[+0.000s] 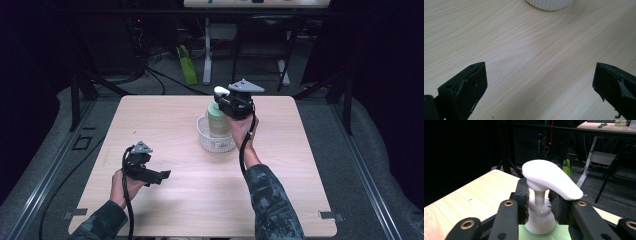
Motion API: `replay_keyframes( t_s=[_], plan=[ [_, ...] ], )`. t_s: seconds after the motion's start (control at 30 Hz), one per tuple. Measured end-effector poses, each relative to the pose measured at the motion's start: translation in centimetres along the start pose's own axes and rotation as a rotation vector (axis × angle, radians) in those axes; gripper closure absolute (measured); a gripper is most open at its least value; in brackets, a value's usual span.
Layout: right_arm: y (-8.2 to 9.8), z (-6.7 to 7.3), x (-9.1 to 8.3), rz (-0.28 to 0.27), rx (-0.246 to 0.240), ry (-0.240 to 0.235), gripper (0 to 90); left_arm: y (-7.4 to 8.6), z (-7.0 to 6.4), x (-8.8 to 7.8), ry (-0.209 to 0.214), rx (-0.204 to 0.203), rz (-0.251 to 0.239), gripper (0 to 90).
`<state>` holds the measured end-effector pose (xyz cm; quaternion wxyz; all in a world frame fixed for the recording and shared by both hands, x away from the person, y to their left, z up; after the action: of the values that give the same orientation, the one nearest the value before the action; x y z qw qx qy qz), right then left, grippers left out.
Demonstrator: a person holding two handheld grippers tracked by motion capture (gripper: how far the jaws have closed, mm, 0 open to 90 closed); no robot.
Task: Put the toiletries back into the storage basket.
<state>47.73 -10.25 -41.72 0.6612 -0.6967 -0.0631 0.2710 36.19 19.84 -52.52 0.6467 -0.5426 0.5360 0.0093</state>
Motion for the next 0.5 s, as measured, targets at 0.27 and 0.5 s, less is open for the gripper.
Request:
replay_keyframes(
  t_s=[0.27, 0.5],
  plan=[
    [0.30, 0.01, -0.19, -0.012, 0.003, -0.002, 69.5, 0.02, -0.09, 0.02, -0.003, 0.000, -0.001, 0.0],
    [0.79, -0.19, -0.91, -0.022, -0.009, -0.010, 69.6, 0.05, -0.24, 0.03, 0.002, 0.004, 0.006, 0.0]
  ],
)
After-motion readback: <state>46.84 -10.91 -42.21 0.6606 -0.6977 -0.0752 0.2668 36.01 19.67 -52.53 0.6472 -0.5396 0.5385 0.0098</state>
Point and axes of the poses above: each handheld gripper's, and its own axes: x roughly forward along the jaws, y roughly out of its underside, z roughly to its left, the point moved 2 cm from there along x, roughly forward along the jaws, and after that the axes turned 5 degrees about y, right-handed, at the moved point
